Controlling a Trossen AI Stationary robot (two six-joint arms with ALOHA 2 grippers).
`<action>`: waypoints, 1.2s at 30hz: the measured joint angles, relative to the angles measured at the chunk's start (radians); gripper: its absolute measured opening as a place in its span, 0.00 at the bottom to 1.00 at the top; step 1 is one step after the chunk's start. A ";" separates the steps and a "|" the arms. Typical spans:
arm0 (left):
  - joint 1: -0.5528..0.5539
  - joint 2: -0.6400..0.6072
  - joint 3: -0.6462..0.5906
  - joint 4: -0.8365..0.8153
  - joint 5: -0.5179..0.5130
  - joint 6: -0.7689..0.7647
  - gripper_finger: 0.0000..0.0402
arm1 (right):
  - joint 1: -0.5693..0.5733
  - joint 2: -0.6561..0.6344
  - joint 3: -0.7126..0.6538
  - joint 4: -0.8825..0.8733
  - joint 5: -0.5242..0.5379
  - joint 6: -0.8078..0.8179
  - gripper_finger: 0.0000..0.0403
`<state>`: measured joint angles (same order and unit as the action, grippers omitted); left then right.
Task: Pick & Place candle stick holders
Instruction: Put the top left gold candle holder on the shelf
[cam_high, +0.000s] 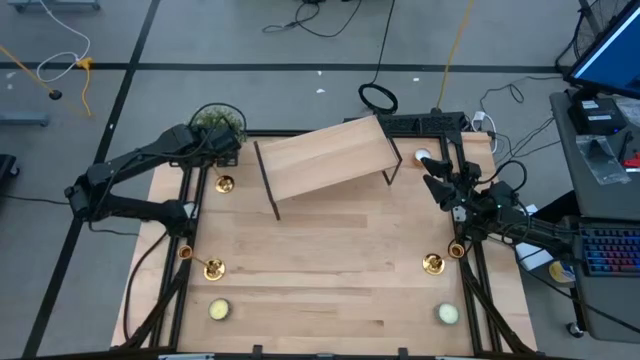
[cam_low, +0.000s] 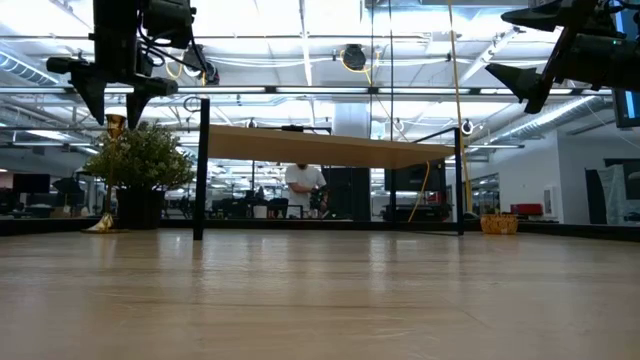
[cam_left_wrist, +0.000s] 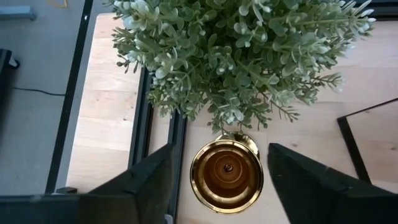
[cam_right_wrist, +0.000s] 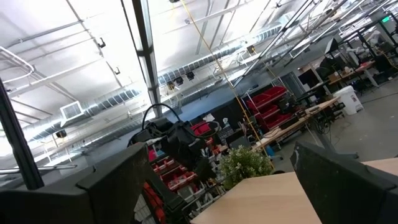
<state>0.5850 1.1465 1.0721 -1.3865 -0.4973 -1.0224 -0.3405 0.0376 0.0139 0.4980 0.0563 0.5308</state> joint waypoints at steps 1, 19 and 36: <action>0.000 0.000 0.000 0.000 0.000 0.001 0.58 | 0.000 0.000 0.000 0.000 0.000 0.000 0.94; 0.000 0.000 0.000 -0.002 -0.004 0.020 0.35 | 0.000 0.000 0.000 0.000 0.000 0.000 0.94; -0.005 0.000 0.001 -0.002 0.025 0.019 0.34 | 0.000 0.000 0.000 -0.001 0.000 0.000 0.94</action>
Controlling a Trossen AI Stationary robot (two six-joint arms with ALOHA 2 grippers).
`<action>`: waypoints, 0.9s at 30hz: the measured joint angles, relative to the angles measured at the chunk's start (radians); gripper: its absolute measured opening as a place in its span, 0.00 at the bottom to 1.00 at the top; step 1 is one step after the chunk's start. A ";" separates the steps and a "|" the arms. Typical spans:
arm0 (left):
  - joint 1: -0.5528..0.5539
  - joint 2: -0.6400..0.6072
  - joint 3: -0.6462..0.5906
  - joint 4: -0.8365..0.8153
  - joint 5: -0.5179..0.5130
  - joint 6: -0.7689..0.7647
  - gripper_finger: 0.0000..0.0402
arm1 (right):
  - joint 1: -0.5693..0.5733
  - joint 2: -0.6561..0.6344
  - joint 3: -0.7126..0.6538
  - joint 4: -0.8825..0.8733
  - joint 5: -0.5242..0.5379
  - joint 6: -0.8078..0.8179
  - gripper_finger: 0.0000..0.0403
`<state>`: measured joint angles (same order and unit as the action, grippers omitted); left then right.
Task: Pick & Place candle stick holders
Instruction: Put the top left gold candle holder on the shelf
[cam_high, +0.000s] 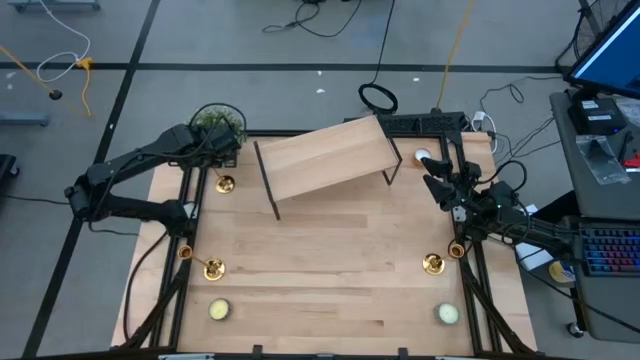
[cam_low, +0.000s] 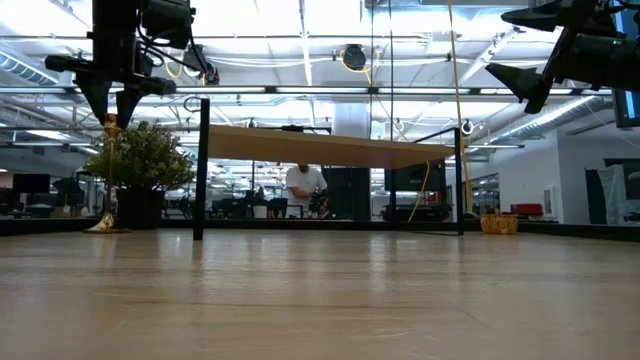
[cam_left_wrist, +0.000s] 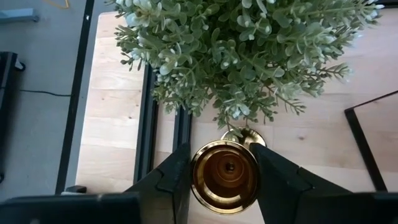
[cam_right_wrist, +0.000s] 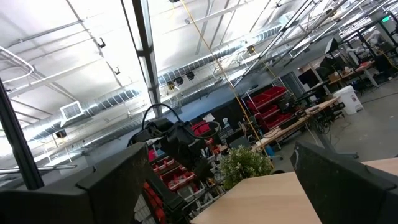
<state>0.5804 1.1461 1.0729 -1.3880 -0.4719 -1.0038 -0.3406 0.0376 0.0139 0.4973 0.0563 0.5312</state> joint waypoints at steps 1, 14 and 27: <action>0.000 0.000 0.000 0.000 0.007 0.002 0.35 | 0.000 0.000 0.000 0.000 0.000 0.000 0.94; -0.019 -0.002 0.106 -0.075 0.153 0.060 0.34 | 0.000 0.000 0.000 0.000 0.000 0.000 0.94; -0.138 0.001 0.450 -0.181 0.173 0.064 0.34 | 0.000 0.000 0.000 0.000 0.000 0.000 0.94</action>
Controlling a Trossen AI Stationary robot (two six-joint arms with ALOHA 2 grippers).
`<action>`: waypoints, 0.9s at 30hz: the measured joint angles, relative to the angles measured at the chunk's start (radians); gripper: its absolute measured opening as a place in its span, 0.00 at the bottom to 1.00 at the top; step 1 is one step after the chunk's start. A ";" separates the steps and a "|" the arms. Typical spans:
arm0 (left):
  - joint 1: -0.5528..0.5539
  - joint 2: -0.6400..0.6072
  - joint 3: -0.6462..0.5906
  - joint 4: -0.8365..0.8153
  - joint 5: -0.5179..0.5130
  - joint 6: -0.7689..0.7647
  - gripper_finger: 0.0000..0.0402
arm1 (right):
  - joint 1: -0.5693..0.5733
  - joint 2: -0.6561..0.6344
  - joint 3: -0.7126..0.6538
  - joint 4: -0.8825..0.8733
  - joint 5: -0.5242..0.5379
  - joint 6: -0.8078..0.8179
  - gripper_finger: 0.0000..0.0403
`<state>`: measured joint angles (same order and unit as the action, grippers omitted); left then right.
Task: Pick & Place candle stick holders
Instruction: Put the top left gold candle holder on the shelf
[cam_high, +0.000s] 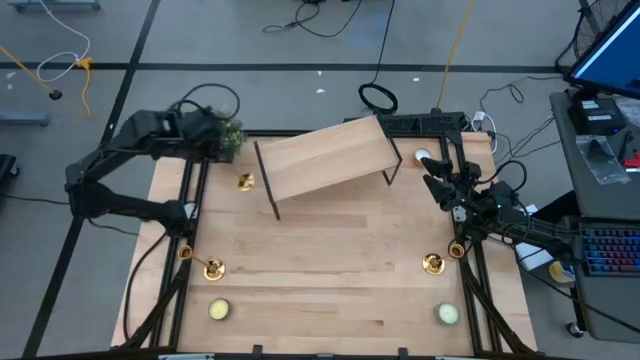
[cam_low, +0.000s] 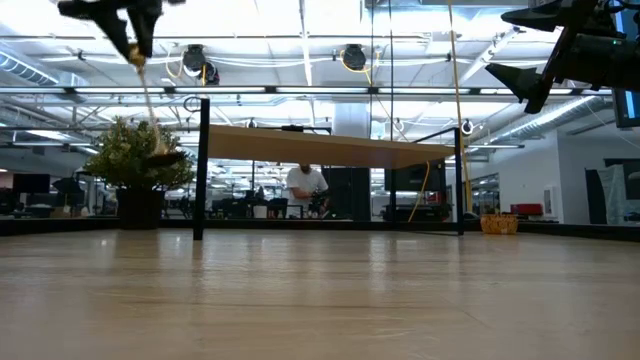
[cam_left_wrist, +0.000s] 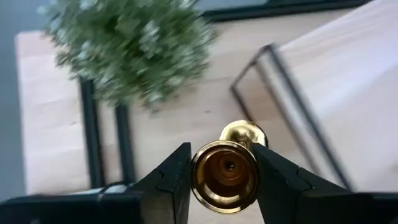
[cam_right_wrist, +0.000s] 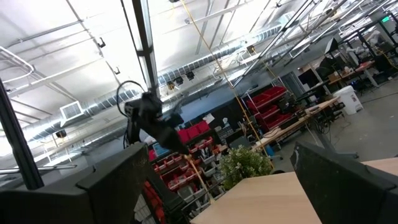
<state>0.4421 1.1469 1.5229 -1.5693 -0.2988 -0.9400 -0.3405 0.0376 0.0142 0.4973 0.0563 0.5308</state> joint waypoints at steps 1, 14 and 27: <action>-0.012 0.004 0.027 -0.002 0.004 -0.001 0.34 | 0.000 0.000 0.000 0.000 0.000 0.000 0.94; -0.052 0.006 0.231 -0.005 -0.024 0.023 0.34 | 0.000 0.000 0.000 0.000 0.000 0.000 0.94; -0.052 0.070 0.298 -0.003 -0.025 0.086 0.34 | 0.000 0.000 0.000 0.000 0.000 0.000 0.94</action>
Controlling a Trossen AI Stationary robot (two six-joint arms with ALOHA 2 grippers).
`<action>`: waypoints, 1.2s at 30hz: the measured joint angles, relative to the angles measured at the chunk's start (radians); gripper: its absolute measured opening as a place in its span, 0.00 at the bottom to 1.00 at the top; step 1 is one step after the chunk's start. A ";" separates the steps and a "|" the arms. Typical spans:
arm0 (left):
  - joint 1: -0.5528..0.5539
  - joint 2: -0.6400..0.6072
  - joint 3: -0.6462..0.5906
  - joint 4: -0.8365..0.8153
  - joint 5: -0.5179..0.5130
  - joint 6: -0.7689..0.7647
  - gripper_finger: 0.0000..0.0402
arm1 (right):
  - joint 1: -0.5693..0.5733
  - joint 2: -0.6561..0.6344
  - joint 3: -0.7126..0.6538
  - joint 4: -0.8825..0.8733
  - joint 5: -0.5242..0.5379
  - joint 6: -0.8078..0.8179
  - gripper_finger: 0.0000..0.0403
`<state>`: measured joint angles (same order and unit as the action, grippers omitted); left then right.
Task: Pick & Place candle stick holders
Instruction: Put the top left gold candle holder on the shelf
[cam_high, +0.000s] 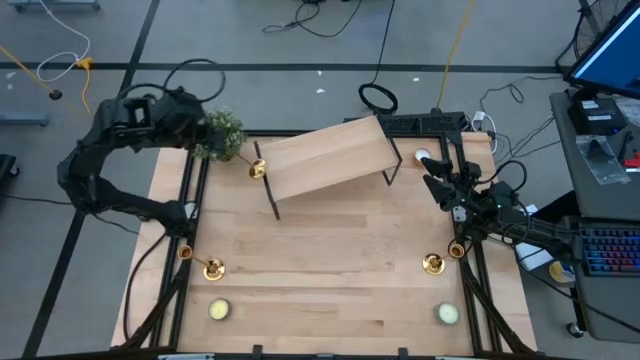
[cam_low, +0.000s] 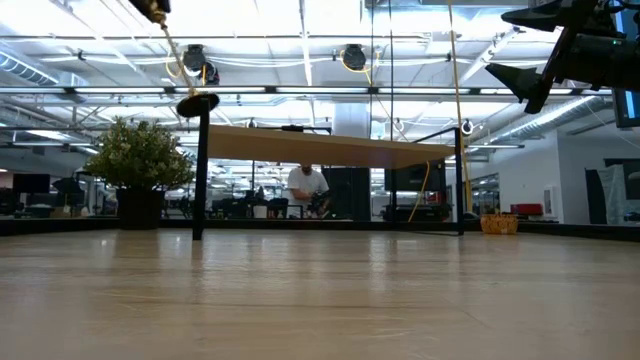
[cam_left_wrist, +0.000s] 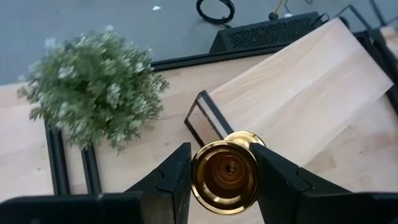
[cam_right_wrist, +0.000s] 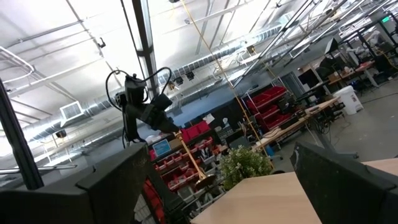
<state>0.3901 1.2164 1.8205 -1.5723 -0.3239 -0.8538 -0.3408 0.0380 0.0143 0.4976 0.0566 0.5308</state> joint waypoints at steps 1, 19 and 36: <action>0.000 0.023 0.017 0.001 0.000 0.015 0.34 | 0.000 0.000 0.000 0.000 0.001 0.000 0.94; 0.000 0.500 0.459 0.003 -0.068 0.276 0.34 | 0.000 0.000 0.000 0.007 0.000 0.000 0.94; 0.015 0.537 0.530 0.000 -0.079 0.311 0.34 | 0.000 0.000 0.000 0.007 0.000 0.000 0.94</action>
<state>0.4053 1.7534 2.3508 -1.5721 -0.4025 -0.5429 -0.3408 0.0380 0.0143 0.5049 0.0563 0.5308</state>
